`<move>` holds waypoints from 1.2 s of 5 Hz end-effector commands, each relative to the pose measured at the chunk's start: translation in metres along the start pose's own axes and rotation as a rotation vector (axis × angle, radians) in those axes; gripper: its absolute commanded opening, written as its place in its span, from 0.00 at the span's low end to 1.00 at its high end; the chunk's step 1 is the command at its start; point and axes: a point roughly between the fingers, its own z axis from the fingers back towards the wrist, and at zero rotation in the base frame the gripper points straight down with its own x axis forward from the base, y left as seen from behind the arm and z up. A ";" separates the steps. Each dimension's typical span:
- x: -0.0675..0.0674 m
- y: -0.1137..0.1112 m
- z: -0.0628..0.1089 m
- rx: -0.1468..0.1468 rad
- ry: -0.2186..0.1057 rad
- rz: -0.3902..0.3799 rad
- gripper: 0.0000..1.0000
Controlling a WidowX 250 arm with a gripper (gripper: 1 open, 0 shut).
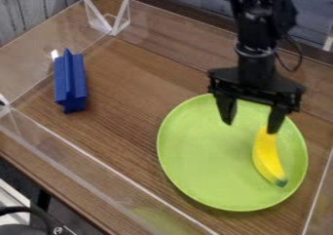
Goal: Remove the banana from inside the green plate and put it on the table
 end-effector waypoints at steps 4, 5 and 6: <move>-0.001 -0.034 -0.026 -0.014 -0.051 -0.013 1.00; -0.001 -0.037 -0.030 -0.014 -0.060 -0.015 1.00; -0.001 -0.038 -0.029 -0.011 -0.062 -0.019 1.00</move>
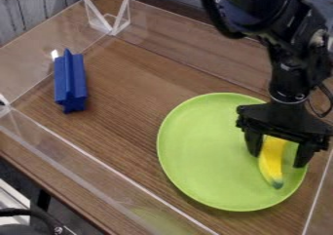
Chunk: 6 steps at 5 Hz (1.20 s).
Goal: Remove the banana from inside the green plate and put it on the table
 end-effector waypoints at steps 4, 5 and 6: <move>0.006 -0.009 0.016 -0.020 -0.045 -0.023 1.00; 0.007 -0.010 0.017 -0.023 -0.050 -0.023 1.00; 0.008 -0.011 0.019 -0.026 -0.055 -0.022 1.00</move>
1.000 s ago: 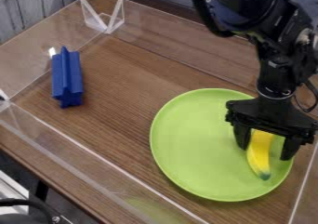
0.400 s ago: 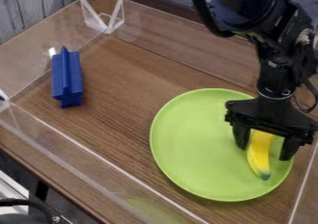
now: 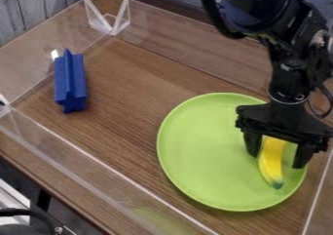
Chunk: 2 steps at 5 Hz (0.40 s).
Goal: Remove the banana from inside the green plate and put it on the table
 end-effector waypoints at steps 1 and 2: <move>0.011 -0.012 0.020 -0.038 -0.068 -0.020 1.00; 0.012 -0.013 0.021 -0.040 -0.072 -0.019 1.00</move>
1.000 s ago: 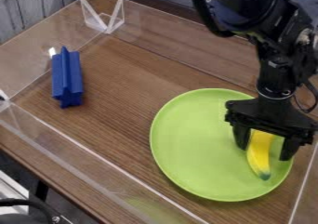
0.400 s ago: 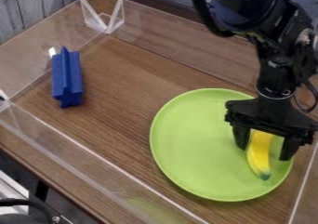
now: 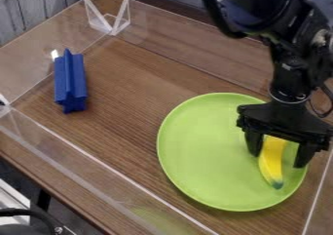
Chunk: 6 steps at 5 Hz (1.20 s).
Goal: Remove the banana from inside the green plate and put it on the table
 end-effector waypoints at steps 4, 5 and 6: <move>0.014 -0.007 0.028 -0.015 -0.051 -0.042 0.00; 0.016 -0.006 0.037 -0.004 -0.045 -0.055 0.00; 0.017 -0.005 0.046 0.010 -0.037 -0.068 0.00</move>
